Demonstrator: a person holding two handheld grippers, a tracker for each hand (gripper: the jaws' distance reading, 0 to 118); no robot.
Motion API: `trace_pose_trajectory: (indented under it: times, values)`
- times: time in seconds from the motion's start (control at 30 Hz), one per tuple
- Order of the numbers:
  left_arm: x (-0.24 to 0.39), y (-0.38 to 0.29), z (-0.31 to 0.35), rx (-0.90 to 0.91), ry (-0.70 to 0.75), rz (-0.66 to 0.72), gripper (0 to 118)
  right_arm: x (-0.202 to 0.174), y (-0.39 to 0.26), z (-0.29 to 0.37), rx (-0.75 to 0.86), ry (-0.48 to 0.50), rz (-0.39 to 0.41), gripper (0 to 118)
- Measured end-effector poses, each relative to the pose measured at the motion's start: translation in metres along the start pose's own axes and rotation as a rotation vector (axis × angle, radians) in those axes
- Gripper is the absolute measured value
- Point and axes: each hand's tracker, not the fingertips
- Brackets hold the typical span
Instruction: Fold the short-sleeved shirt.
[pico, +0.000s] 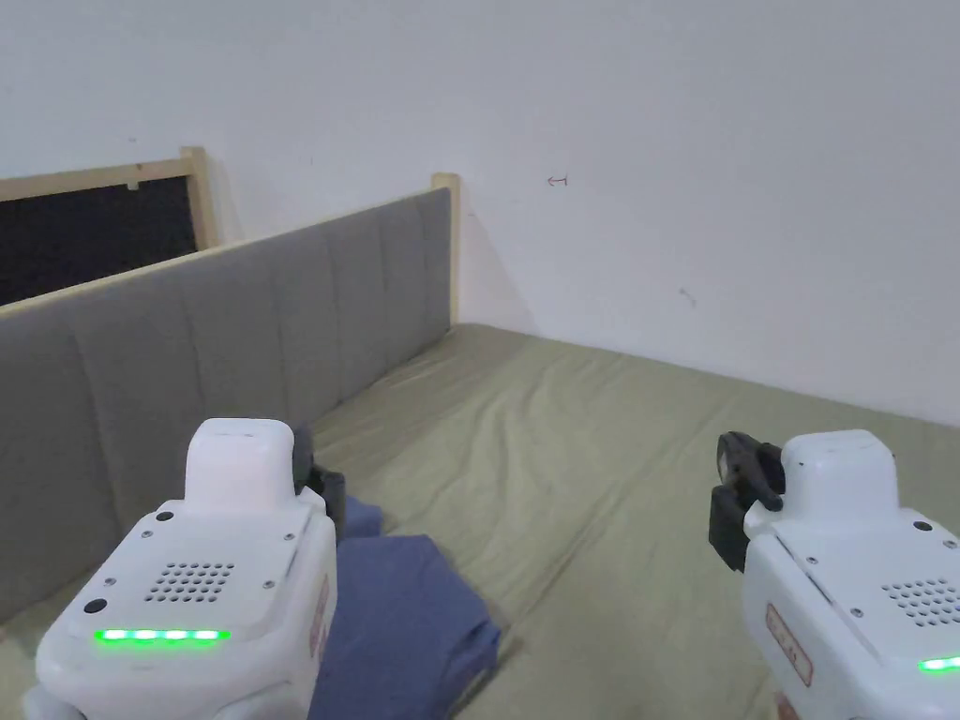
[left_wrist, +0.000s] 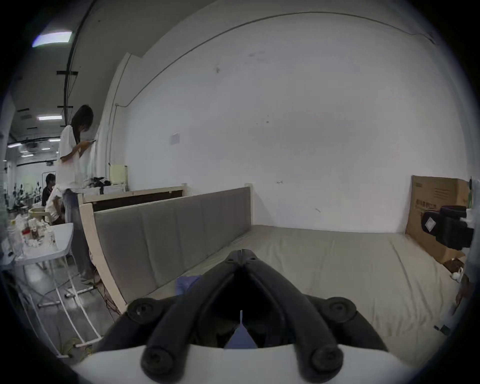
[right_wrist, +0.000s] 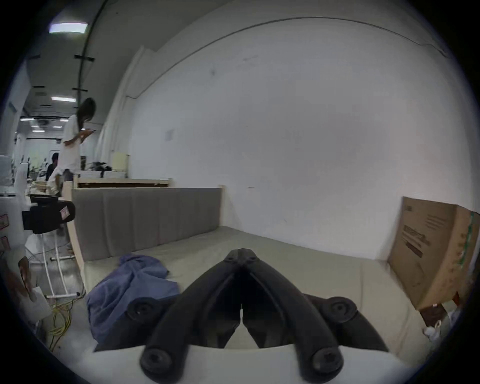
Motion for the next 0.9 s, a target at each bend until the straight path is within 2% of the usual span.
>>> trace_pose_trajectory:
  times: [0.17, 0.23, 0.33, 0.4, 0.47, 0.5, 0.53, 0.57, 0.6, 0.7, 0.77, 0.8, 0.83, 0.9]
  values:
    - [-0.004, -0.001, -0.007, 0.001, 0.002, -0.07, 0, -0.001, -0.004, -0.004, -0.02, 0.036, 0.012, 0]
    - [-0.012, -0.006, -0.026, -0.068, 0.058, -0.105, 0, 0.007, -0.006, -0.005, -0.068, 0.037, -0.003, 0]
    - [-0.042, -0.036, -0.083, -0.332, -0.024, -0.088, 0, 0.022, -0.012, 0.001, -0.13, 0.045, -0.031, 0]
    - [-0.063, -0.065, -0.13, -0.619, -0.12, 0.027, 0, 0.031, -0.019, 0.008, -0.17, 0.039, -0.016, 0]
    - [-0.081, -0.099, -0.169, -0.824, -0.172, 0.156, 3, 0.04, -0.028, 0.013, -0.221, 0.011, 0.033, 0]
    - [-0.085, -0.115, -0.183, -0.887, -0.184, 0.205, 34, 0.045, -0.032, 0.015, -0.244, -0.004, 0.046, 0]
    - [-0.086, -0.129, -0.195, -0.923, -0.162, 0.195, 77, 0.048, -0.036, 0.018, -0.264, -0.011, 0.047, 0]
    - [-0.084, -0.141, -0.205, -0.947, -0.146, 0.162, 108, 0.052, -0.04, 0.02, -0.277, -0.015, 0.041, 0]
    - [-0.078, -0.155, -0.216, -0.963, -0.136, 0.105, 115, 0.056, -0.043, 0.02, -0.297, -0.02, 0.035, 0]
    - [-0.06, -0.184, -0.241, -1.003, -0.077, 0.011, 112, 0.062, -0.05, 0.02, -0.346, -0.037, 0.02, 0]
    - [-0.05, -0.211, -0.253, -1.059, -0.111, 0.003, 113, 0.064, -0.053, 0.019, -0.367, -0.03, 0.013, 0]
    - [-0.045, -0.226, -0.261, -1.105, -0.136, 0.007, 118, 0.064, -0.055, 0.018, -0.377, -0.028, 0.016, 0]
    - [-0.041, -0.245, -0.266, -1.159, -0.117, -0.012, 118, 0.064, -0.057, 0.017, -0.389, -0.027, 0.02, 0]
    - [-0.038, -0.251, -0.259, -1.042, -0.068, -0.04, 118, 0.062, -0.058, 0.015, -0.405, -0.016, 0.013, 0]
